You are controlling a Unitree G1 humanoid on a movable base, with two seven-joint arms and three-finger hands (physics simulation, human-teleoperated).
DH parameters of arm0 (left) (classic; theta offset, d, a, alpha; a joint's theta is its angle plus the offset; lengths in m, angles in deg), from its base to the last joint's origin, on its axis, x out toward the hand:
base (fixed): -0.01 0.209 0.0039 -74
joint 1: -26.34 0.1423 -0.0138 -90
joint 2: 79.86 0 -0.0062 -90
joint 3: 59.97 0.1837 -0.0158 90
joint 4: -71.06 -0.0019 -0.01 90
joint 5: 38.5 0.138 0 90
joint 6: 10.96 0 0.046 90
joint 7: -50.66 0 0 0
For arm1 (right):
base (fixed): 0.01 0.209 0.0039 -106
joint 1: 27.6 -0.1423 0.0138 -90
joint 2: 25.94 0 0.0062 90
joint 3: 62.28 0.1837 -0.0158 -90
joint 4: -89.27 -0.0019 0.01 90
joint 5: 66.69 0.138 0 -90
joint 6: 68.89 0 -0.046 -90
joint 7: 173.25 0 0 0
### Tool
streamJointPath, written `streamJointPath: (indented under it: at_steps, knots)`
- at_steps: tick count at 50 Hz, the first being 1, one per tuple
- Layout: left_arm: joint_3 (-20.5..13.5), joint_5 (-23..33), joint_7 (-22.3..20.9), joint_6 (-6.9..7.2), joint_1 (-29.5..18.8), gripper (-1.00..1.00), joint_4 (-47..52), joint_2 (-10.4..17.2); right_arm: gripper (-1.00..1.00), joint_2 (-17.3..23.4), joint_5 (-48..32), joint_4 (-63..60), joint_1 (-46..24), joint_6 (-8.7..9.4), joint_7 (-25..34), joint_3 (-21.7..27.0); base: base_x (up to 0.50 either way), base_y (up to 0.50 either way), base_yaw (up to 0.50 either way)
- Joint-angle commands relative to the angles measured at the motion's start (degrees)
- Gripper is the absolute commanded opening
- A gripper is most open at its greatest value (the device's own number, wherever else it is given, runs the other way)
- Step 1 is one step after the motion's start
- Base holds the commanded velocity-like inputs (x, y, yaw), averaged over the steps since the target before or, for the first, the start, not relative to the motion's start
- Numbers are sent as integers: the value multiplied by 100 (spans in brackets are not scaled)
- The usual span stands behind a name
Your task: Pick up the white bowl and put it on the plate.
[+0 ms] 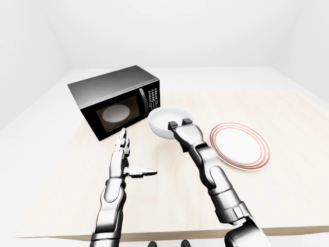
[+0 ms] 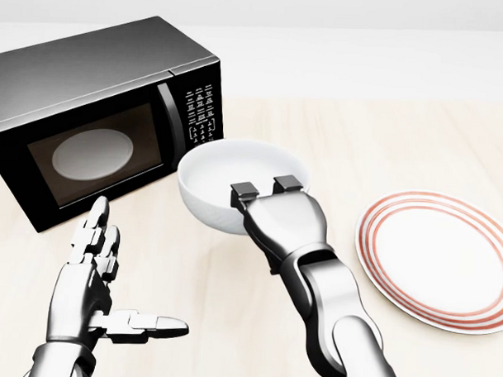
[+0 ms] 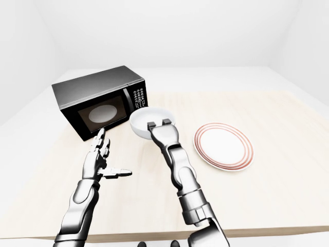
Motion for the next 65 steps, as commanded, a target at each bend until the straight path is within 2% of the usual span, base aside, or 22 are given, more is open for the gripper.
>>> streamJointPath:
  at_steps: [1,17,37,65]
  knots:
    - [0,0,0,0,0,100,0,0,-100,166,-394,162,-166,-82,-446,174,0,0,0]
    - [0,0,0,0,0,100,0,0,-100,590,-117,397,-288,-13,-557,500,0,0,0]
    - [0,0,0,0,0,100,0,0,-100,894,188,653,-448,92,-627,710,0,0,0]
    - [0,0,0,0,0,100,0,0,-100,1378,699,741,-320,223,-704,1045,0,0,0]
